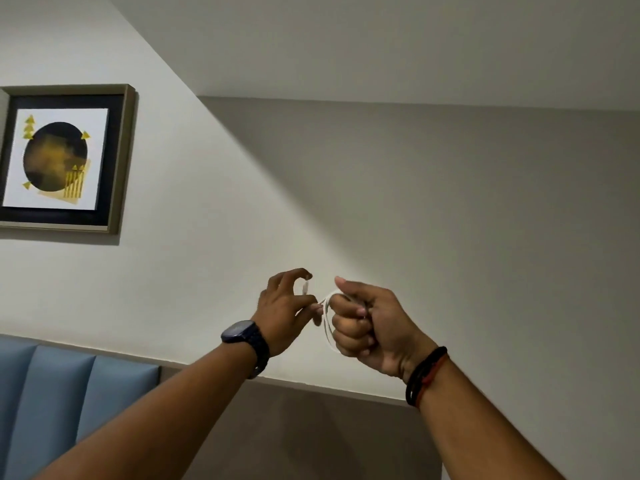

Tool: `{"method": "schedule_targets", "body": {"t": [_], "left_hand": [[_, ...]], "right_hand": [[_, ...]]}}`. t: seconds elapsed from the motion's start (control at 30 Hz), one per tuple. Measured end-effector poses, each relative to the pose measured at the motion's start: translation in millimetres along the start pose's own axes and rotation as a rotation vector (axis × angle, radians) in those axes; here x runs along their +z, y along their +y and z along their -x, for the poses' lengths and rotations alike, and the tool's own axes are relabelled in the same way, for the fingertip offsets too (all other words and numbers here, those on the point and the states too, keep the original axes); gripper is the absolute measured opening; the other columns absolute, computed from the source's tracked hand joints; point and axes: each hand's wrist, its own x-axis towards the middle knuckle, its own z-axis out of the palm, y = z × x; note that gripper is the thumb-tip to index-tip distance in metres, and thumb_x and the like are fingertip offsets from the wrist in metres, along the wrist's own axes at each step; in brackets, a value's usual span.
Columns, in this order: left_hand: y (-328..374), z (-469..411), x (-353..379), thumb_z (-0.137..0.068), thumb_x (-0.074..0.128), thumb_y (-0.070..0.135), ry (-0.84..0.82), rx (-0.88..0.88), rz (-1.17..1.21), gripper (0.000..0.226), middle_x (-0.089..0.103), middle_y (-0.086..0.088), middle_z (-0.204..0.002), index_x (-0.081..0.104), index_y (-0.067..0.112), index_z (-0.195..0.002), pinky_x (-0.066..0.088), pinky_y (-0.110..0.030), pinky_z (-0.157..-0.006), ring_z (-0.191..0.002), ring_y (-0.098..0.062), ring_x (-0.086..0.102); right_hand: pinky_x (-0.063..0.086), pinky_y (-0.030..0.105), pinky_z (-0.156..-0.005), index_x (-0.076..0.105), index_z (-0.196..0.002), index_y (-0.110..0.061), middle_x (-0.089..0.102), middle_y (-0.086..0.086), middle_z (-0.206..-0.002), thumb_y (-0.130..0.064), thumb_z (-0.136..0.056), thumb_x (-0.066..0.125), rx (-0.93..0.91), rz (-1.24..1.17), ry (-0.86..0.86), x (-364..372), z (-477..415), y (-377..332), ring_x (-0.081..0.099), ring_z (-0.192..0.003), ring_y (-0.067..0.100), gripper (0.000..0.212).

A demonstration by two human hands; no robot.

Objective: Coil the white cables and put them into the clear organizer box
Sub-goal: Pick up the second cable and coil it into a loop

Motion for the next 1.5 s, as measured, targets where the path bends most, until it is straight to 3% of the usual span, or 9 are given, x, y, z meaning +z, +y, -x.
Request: {"method": "schedule_targets", "body": {"t": [0.13, 0.23, 0.33, 0.47, 0.63, 0.9, 1.1, 1.3, 1.5], "left_hand": [[22.7, 3.1, 14.1, -0.093, 0.051, 0.029, -0.085, -0.153, 0.303, 0.024, 0.042, 0.003, -0.126, 0.072, 0.026, -0.081, 0.029, -0.036, -0.104, -0.121, -0.019, 0.030], [38.6, 7.4, 13.5, -0.094, 0.048, 0.034, -0.257, -0.167, 0.534, 0.029, 0.049, 0.011, -0.101, 0.069, 0.040, -0.076, 0.037, -0.024, -0.092, -0.098, -0.004, 0.049], [54.7, 9.8, 13.5, -0.096, 0.046, 0.029, -0.349, -0.239, 0.719, 0.033, 0.063, 0.009, -0.087, 0.069, 0.034, -0.074, 0.051, -0.030, -0.084, -0.083, -0.007, 0.059], [71.3, 10.3, 17.2, -0.096, 0.047, 0.027, -0.389, -0.301, 0.832, 0.031, 0.068, 0.000, -0.083, 0.070, 0.024, -0.077, 0.056, -0.034, -0.086, -0.081, -0.014, 0.064], [80.1, 9.0, 14.5, -0.094, 0.053, 0.026, -0.361, -0.387, 0.985, 0.027, 0.070, -0.002, -0.074, 0.072, 0.014, -0.080, 0.058, -0.036, -0.083, -0.075, -0.016, 0.069], [75.4, 21.2, 15.6, -0.081, 0.072, 0.022, -0.243, -0.535, 1.197, 0.022, 0.072, -0.011, -0.074, 0.073, 0.003, -0.092, 0.060, -0.030, -0.072, -0.068, -0.021, 0.068], [66.8, 28.9, 13.7, -0.082, 0.070, 0.028, -0.244, -0.496, 1.163, 0.019, 0.077, -0.008, -0.085, 0.076, 0.012, -0.091, 0.059, -0.028, -0.075, -0.078, -0.019, 0.072], [70.7, 14.1, 5.8, -0.085, 0.066, 0.028, 0.080, -0.589, 1.071, 0.016, 0.075, -0.002, -0.091, 0.071, 0.018, -0.096, 0.058, -0.021, -0.065, -0.076, -0.012, 0.072], [73.9, -3.8, -7.9, -0.091, 0.057, 0.027, -0.144, -0.444, 1.102, 0.032, 0.070, -0.008, -0.110, 0.063, 0.014, -0.120, 0.057, -0.037, -0.086, -0.099, -0.021, 0.068]], "right_hand": [[0.019, 0.021, -0.035, 0.030, -0.046, -0.019, 0.026, -0.005, -0.035, -0.030, -0.090, 0.043, -0.293, -0.180, 0.147, -0.5, -4.1, -4.2, 0.017, -0.031, 0.011, 0.047], [0.023, 0.021, -0.036, 0.033, -0.048, -0.019, 0.027, -0.004, -0.036, -0.030, -0.094, 0.041, -0.475, -0.293, 0.413, -7.8, -4.7, -5.9, 0.023, -0.030, 0.011, 0.048], [0.029, 0.023, -0.038, 0.040, -0.055, -0.017, 0.036, -0.004, -0.039, -0.034, -0.097, 0.039, -0.577, -0.309, 0.681, -13.2, -7.2, -3.3, 0.033, -0.034, 0.012, 0.046], [0.043, 0.023, -0.041, 0.055, -0.069, -0.012, 0.061, -0.002, -0.047, -0.038, -0.100, 0.033, -0.622, 0.084, 0.956, -16.5, -12.9, 2.9, 0.056, -0.044, 0.014, 0.046], [0.051, 0.017, -0.047, 0.060, -0.077, -0.009, 0.070, 0.002, -0.063, -0.039, -0.100, 0.032, -0.641, 0.392, 1.027, -17.1, -13.1, 5.5, 0.068, -0.055, 0.012, 0.047], [0.017, 0.019, -0.037, 0.028, -0.052, -0.015, 0.024, 0.000, -0.045, -0.027, -0.096, 0.039, -0.598, 0.159, 0.908, -17.5, -3.3, 3.5, 0.018, -0.038, 0.012, 0.047], [0.015, 0.015, -0.037, 0.027, -0.045, -0.019, 0.022, -0.005, -0.037, -0.026, -0.094, 0.036, -0.547, 0.007, 0.662, -23.7, 5.0, 6.7, 0.014, -0.033, 0.011, 0.051], [0.019, 0.015, -0.033, 0.029, -0.044, -0.020, 0.024, -0.006, -0.034, -0.025, -0.094, 0.034, -0.441, -0.033, 0.492, -18.9, 6.5, 10.3, 0.017, -0.030, 0.009, 0.051], [0.014, 0.019, -0.036, 0.026, -0.046, -0.018, 0.015, -0.003, -0.038, -0.027, -0.091, 0.038, -0.335, -0.150, 0.286, -20.6, 10.0, 10.2, 0.009, -0.034, 0.014, 0.047]]}}
